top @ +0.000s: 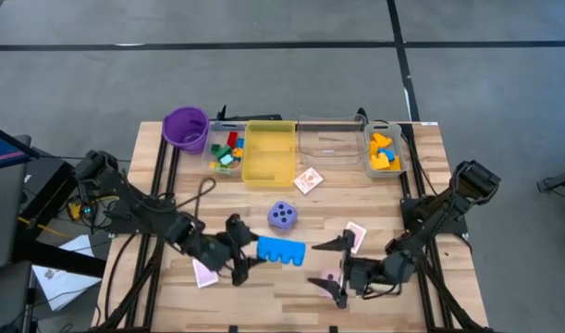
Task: Pick & Place Toys
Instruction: Put the large blue game piece into the gray bin
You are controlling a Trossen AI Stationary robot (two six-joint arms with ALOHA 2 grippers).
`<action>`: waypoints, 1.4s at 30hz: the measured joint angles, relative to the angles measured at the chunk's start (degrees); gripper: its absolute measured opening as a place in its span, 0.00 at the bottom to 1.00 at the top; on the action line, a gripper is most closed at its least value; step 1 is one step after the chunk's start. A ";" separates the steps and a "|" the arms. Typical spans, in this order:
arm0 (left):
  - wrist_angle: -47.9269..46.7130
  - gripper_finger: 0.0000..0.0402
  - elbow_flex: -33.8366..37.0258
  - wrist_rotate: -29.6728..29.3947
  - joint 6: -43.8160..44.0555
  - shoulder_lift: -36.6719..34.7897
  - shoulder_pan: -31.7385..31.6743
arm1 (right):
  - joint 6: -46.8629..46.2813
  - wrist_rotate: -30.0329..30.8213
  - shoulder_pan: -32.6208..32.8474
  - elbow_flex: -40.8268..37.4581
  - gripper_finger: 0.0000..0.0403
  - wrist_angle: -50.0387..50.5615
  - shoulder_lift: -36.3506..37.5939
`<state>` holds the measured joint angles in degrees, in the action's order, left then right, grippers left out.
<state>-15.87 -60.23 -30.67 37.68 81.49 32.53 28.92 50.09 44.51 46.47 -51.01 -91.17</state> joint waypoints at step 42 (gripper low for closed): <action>24.89 0.68 9.47 10.10 0.32 -3.13 -3.75 | -9.66 -0.53 -3.83 3.51 0.58 13.93 -0.05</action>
<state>9.02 -50.76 -20.57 38.00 78.37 28.78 19.27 49.57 40.69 49.98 -37.08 -91.22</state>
